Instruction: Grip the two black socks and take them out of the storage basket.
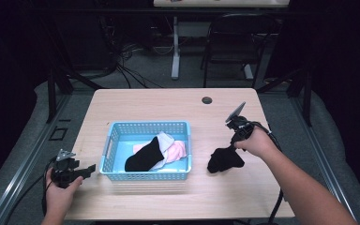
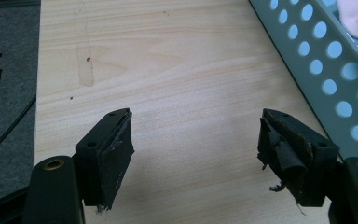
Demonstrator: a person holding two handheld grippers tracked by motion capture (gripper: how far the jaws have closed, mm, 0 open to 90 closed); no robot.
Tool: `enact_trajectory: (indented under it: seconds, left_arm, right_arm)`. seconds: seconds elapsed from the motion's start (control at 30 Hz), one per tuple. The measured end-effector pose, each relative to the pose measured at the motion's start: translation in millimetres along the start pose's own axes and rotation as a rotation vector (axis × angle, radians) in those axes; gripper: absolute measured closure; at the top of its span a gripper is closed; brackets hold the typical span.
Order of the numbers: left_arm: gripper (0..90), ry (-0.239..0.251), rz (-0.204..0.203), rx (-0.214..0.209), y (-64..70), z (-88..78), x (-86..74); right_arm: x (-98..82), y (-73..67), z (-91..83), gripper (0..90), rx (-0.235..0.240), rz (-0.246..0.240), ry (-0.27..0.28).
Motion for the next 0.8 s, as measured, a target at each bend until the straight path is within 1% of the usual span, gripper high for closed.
enact_trajectory:
  seconds: [0.03, 0.07, 0.13, 0.17, 0.23, 0.3, 0.37, 0.5, 0.53, 0.6, 0.63, 0.67, 0.8]
  left_arm:
    - [26.1, 0.0, 0.0, 0.0, 0.0, 0.0, 0.0]
    - [26.1, 0.0, 0.0, 0.0, 0.2, 0.0, -0.1]
    - [26.1, -0.001, 0.0, -0.001, 0.2, -0.3, -0.4]
    - [26.1, -0.005, 0.001, -0.004, 0.2, -1.0, -0.7]
    - [26.1, 0.002, -0.001, 0.0, -0.3, -0.8, -0.2]
    - [26.1, -0.001, -0.001, -0.005, -0.2, -1.7, -0.2]
    - [26.1, 0.002, -0.001, -0.001, -0.4, -1.1, 0.2]
    - [26.1, 0.002, 0.002, 0.0, -0.1, -0.9, 0.7]
    - [26.1, 0.003, -0.001, -0.001, -0.2, -1.2, 0.6]
    - [26.1, -0.007, -0.002, -0.007, -0.6, -1.9, -0.4]
    - [26.1, -0.006, -0.005, -0.007, -0.9, -2.0, -0.5]
    - [26.1, 0.003, -0.008, 0.0, -1.3, -1.5, 0.0]
    - [26.1, 0.003, -0.003, -0.006, 0.1, -2.2, 0.6]
  right_arm:
    - [2.2, 0.1, -1.1, 66.2, -0.002, 0.005, 0.02]
    - [2.2, 0.1, -1.1, 66.2, -0.002, 0.005, 0.02]
    - [4.8, -0.3, -5.9, 65.3, -0.013, -0.006, 0.036]
    - [5.2, -0.7, -7.8, 64.6, -0.019, -0.018, 0.032]
    - [7.3, -4.8, -9.6, 63.9, -0.023, -0.012, 0.053]
    - [8.1, -8.3, -14.2, 63.8, -0.027, -0.033, 0.04]
    - [9.9, -13.3, -17.9, 63.8, -0.025, -0.045, 0.037]
    - [14.9, -21.0, -23.8, 63.1, -0.028, -0.062, 0.049]
    - [19.1, -24.8, -29.3, 62.6, -0.039, -0.07, 0.062]
    - [23.6, -29.3, -35.0, 62.4, -0.038, -0.07, 0.083]
    - [25.7, -31.1, -39.6, 62.4, -0.041, -0.08, 0.082]
    - [28.3, -33.7, -43.7, 62.4, -0.038, -0.081, 0.091]
    - [37.0, -46.6, -59.0, 62.5, -0.027, -0.089, 0.11]
Point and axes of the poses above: each handheld gripper's, and its own axes: z roughly forward along the jaws, x roughly out of its top, y roughly to its right, the point moved 10 cm from there along z, roughly forward along the jaws, and after that the axes turned 5 degrees about z, right-handed, at the moved point
